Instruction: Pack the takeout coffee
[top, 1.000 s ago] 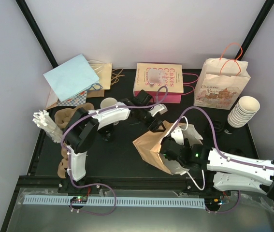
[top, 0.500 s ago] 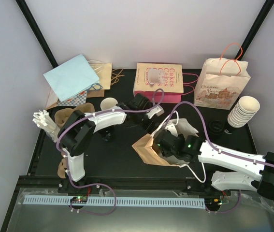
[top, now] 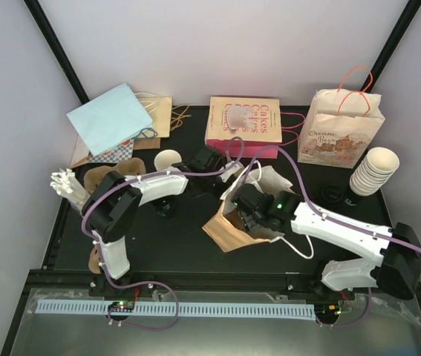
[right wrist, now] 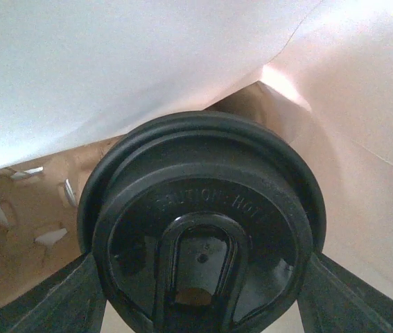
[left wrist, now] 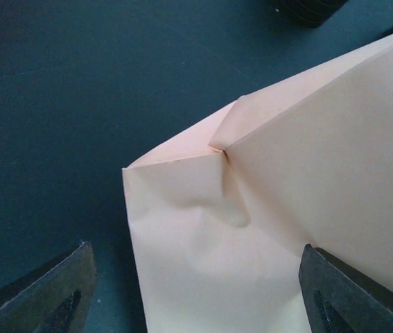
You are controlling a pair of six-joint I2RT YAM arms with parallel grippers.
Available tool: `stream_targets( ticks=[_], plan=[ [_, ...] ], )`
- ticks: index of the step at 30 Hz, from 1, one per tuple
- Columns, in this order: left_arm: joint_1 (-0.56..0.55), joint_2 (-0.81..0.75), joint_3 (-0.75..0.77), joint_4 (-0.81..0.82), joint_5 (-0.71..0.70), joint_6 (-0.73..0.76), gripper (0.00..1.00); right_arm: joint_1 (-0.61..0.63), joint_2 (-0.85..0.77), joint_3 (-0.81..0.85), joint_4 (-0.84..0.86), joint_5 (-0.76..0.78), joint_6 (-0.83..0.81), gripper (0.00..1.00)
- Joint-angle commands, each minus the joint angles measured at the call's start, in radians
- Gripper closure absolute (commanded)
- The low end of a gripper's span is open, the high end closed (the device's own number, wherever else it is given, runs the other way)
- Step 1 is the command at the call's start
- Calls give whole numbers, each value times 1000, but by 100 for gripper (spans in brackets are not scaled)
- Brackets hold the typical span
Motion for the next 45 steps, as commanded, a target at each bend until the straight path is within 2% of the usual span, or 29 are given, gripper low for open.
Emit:
stream_targets(
  ticks=[1, 8, 14, 21, 26, 32, 37, 45],
  plan=[
    [-42, -21, -78, -65, 107, -37, 16, -33, 92, 44, 117, -81, -80, 45],
    [35, -168, -184, 6, 8, -123, 10, -39, 141, 102, 93, -104, -105, 45],
    [79, -345, -196, -77, -163, -186, 6, -53, 173, 131, 86, -119, -130, 45],
    [117, -520, -200, -154, -245, -230, 3, -64, 262, 182, 89, -160, -161, 45],
    [125, -630, -199, -191, -240, -244, 2, -67, 300, 227, 69, -163, -168, 46],
    [126, -729, -165, -281, -284, -272, 2, -67, 267, 288, 6, -131, -175, 46],
    [126, -801, -135, -298, -227, -287, 4, -65, 248, 312, -30, -124, -178, 46],
    [124, -805, 3, -465, -198, -312, 11, -60, 255, 305, -20, -126, -176, 45]
  ],
)
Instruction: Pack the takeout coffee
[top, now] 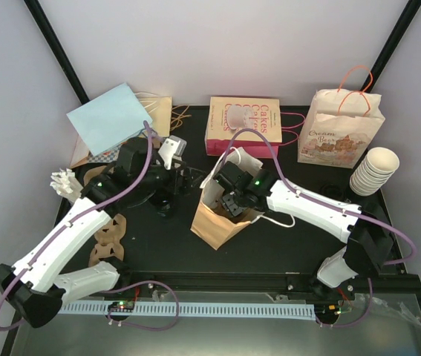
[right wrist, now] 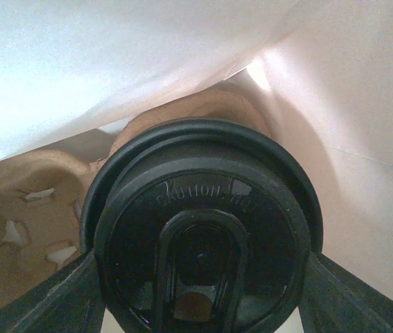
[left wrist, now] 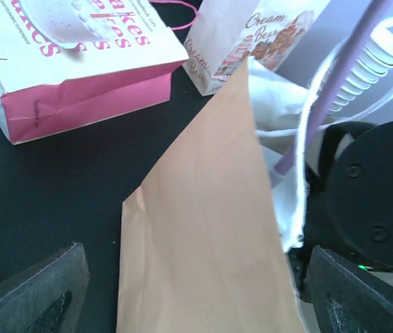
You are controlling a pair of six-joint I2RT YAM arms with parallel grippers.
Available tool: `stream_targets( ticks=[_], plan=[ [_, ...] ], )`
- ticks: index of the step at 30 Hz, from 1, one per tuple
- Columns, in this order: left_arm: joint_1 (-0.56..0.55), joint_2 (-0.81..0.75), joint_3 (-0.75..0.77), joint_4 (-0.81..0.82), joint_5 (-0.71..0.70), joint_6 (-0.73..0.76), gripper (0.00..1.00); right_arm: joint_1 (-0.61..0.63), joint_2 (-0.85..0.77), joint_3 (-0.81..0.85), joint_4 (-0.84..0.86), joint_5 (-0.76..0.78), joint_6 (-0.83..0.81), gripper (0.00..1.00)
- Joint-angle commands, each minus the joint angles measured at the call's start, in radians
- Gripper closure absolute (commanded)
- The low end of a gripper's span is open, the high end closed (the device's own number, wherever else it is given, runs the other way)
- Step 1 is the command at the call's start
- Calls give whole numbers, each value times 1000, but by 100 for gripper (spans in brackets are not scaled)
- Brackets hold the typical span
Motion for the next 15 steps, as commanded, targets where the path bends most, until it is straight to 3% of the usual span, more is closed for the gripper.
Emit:
stream_targets(
  ticks=[1, 7, 15],
  plan=[
    [-3, -1, 92, -121, 56, -25, 13, 4, -9, 17, -4, -13, -12, 45],
    [-23, 26, 119, -153, 112, 7, 16, 7, 2, 28, 0, -10, -13, 45],
    [-65, 127, 196, -209, 78, 54, 23, 11, 3, 37, -6, -3, -14, 45]
  ],
)
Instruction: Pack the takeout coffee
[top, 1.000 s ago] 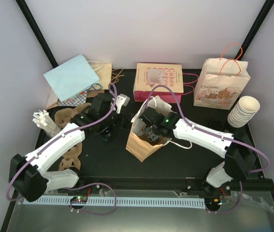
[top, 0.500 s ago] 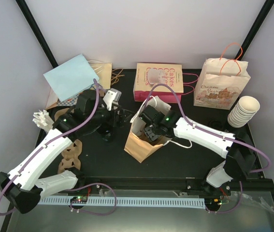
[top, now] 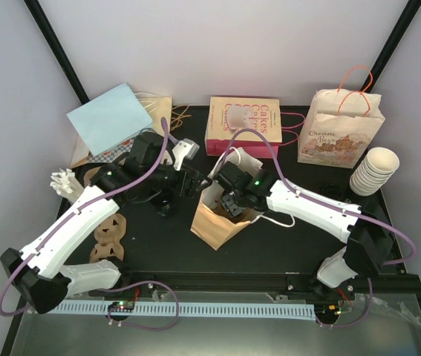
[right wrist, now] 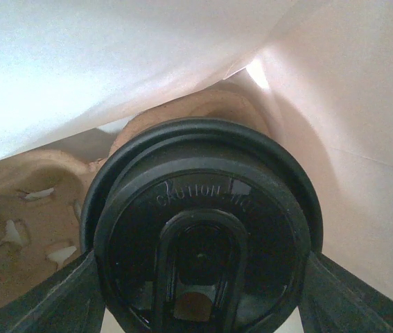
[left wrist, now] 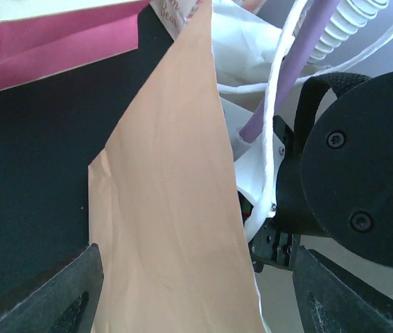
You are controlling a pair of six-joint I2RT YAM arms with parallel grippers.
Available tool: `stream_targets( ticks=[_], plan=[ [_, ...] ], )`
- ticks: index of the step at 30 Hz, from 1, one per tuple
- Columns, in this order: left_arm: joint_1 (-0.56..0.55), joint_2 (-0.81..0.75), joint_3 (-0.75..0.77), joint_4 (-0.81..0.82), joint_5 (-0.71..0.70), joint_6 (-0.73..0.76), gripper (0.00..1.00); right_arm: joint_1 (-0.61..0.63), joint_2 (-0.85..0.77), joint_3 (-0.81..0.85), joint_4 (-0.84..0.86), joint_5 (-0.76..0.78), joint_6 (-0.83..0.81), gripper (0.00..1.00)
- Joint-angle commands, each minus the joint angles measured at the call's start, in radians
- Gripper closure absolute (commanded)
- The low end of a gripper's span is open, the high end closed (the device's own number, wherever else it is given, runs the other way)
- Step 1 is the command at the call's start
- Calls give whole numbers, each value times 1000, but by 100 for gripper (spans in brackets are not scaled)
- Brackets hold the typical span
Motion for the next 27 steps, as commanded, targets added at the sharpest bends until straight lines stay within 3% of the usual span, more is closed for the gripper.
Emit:
stream_targets(
  ticks=[1, 6, 14, 20, 27],
  plan=[
    [-37, 46, 89, -63, -20, 40, 24, 9, 1, 35, -6, -2, -12, 45],
    [-63, 89, 137, -107, -65, 62, 37, 9, -11, 37, -3, -3, -7, 45],
    [-91, 122, 162, -141, -102, 90, 75, 9, -48, 45, -4, 1, -4, 45],
    [-92, 132, 188, -163, -121, 128, 97, 9, -91, 41, -10, 14, -1, 45],
    [-91, 133, 221, -178, -132, 201, 98, 9, -150, 20, -2, 11, 7, 44]
  ],
)
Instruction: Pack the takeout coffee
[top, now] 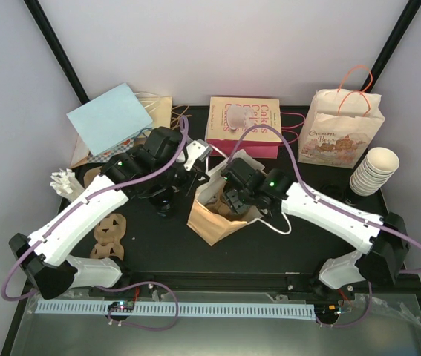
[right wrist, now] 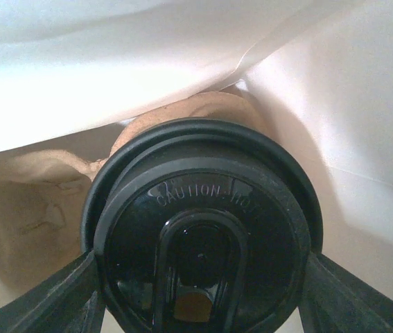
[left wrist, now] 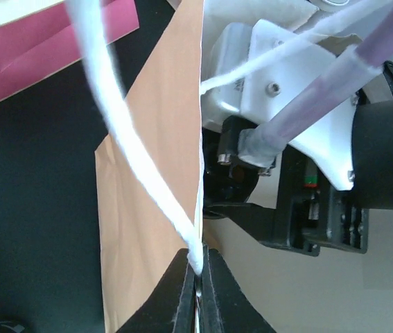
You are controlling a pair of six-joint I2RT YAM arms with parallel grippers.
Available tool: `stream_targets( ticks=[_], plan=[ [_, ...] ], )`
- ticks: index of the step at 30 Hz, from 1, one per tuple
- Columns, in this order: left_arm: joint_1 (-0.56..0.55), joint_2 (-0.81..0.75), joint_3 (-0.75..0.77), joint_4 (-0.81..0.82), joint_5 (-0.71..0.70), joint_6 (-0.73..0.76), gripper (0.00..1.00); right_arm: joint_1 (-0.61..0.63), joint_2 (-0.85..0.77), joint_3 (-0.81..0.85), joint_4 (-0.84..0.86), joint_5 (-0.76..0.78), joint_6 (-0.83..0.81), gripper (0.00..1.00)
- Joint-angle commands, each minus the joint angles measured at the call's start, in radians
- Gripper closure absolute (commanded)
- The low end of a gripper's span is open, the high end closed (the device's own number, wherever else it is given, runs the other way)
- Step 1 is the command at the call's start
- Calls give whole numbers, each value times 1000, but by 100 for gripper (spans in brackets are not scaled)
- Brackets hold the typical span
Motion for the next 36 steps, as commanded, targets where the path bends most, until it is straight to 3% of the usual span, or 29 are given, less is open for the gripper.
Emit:
stream_targets(
  ticks=[1, 8, 20, 36],
  plan=[
    [-3, 2, 59, -22, -30, 76, 98, 5, -57, 0, 18, -1, 7, 44],
    [-8, -6, 73, 0, -53, 178, 99, 45, -115, -51, 52, -29, 41, 44],
    [-82, -28, 64, 33, -117, 365, 98, 301, -140, -179, 138, 113, 240, 43],
    [-181, -205, -142, 164, 17, 318, 98, 465, -201, -400, 270, 301, 433, 42]
  ],
)
